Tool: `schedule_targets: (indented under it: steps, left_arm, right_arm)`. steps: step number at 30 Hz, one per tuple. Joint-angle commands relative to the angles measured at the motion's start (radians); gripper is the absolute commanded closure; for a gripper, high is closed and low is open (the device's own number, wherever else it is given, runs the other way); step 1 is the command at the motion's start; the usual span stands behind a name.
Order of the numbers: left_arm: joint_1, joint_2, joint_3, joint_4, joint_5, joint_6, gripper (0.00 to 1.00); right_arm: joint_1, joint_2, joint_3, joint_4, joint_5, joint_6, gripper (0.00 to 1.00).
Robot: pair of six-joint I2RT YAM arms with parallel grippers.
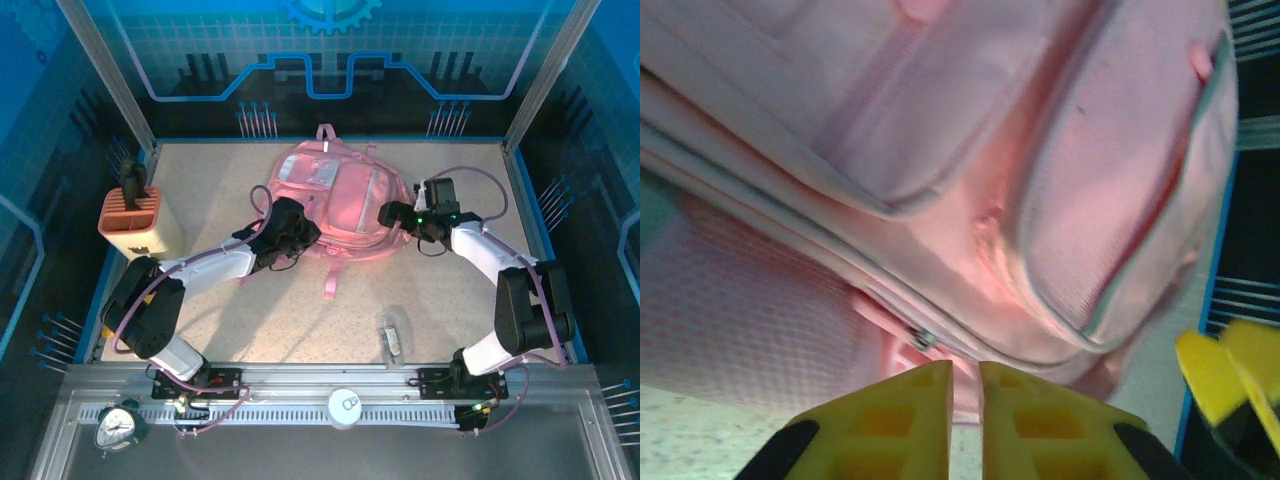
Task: Pack the student bag
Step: Rotate the student bag at the top-center of the table, then zip the student bag at the center of the table.
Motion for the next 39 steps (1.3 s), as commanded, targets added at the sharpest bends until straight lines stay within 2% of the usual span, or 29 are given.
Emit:
schedule_targets:
  steps: [1, 3, 8, 11, 17, 28, 30, 37, 39]
  left_arm:
    - [0.053, -0.016, -0.018, -0.067, -0.035, 0.015, 0.82]
    - [0.078, -0.008, -0.021, -0.054, -0.025, 0.018, 0.74]
    - [0.108, 0.051, 0.029, -0.066, -0.002, 0.009, 0.67]
    - [0.106, 0.090, 0.033, -0.006, 0.042, -0.038, 0.60]
    - [0.106, 0.137, 0.039, 0.045, 0.055, -0.149, 0.55]
    - [0.111, 0.266, 0.114, 0.011, 0.040, -0.200, 0.43]
    - [0.113, 0.292, 0.130, -0.009, 0.034, -0.209, 0.48]
    - [0.126, 0.266, 0.128, 0.010, 0.049, -0.213, 0.85]
    - [0.128, 0.244, 0.135, 0.009, 0.051, -0.211, 0.92]
  right_arm:
    - [0.026, -0.048, -0.040, -0.045, -0.061, 0.018, 0.00]
    - [0.039, -0.057, -0.047, -0.052, -0.083, 0.017, 0.00]
    - [0.067, -0.074, -0.050, -0.054, -0.096, 0.019, 0.00]
    - [0.078, -0.074, -0.050, -0.041, -0.105, 0.026, 0.01]
    - [0.093, -0.062, -0.049, -0.027, -0.123, 0.035, 0.00]
    - [0.101, -0.062, -0.050, -0.018, -0.129, 0.036, 0.00]
    - [0.103, -0.061, -0.050, -0.017, -0.129, 0.037, 0.00]
    - [0.138, -0.076, -0.032, -0.091, -0.067, -0.004, 0.00]
    - [0.165, -0.084, -0.014, -0.131, -0.024, -0.021, 0.00]
